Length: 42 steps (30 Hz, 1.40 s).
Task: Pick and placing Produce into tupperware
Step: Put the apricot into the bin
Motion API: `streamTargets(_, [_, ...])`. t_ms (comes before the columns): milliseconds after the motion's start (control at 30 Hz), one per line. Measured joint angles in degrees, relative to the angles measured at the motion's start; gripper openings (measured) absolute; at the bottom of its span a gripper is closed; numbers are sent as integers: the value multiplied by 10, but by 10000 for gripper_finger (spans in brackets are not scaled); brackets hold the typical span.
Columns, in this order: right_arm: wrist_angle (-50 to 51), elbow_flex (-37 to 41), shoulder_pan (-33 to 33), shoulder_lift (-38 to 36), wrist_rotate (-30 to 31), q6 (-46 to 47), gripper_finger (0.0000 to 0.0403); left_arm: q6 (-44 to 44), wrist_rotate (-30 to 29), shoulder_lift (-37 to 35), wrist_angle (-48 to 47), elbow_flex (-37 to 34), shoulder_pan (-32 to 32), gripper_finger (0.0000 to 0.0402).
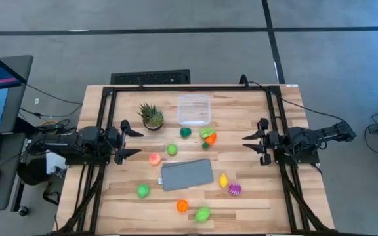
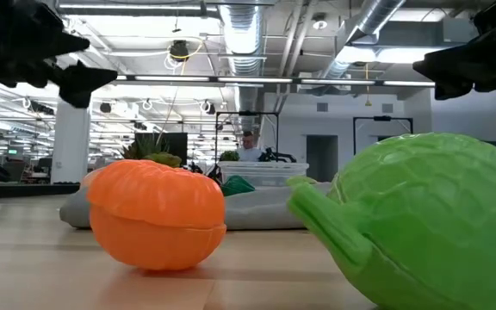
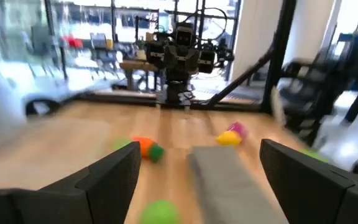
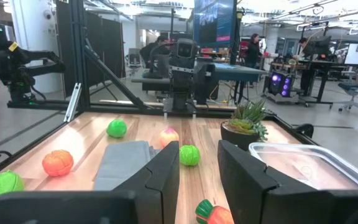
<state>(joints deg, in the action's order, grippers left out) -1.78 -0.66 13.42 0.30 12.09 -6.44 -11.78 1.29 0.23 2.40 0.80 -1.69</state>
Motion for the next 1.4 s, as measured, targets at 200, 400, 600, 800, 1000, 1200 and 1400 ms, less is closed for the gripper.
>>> streamTargets(200, [0,0,0,0,0,0,133,-258,-33,0,17,0,0,321])
streamTargets(400, [0,0,0,0,0,0,134,-394,-155,0,11,0,0,321])
streamTargets(600, [-1,0,0,0,0,0,133,-298,-216,0,16,1,0,321])
streamTargets(800, [-60,2,1,0,0,161,134,-309,-217,0,15,1,0,321])
streamTargets(1000, [-112,1,-3,0,6,385,134,-299,-233,0,15,1,0,321])
streamTargets(1200, [-146,0,-17,0,15,438,134,-292,-234,0,16,1,0,321])
streamTargets(1400, [-115,0,-33,1,19,445,132,-343,-210,0,16,0,0,321])
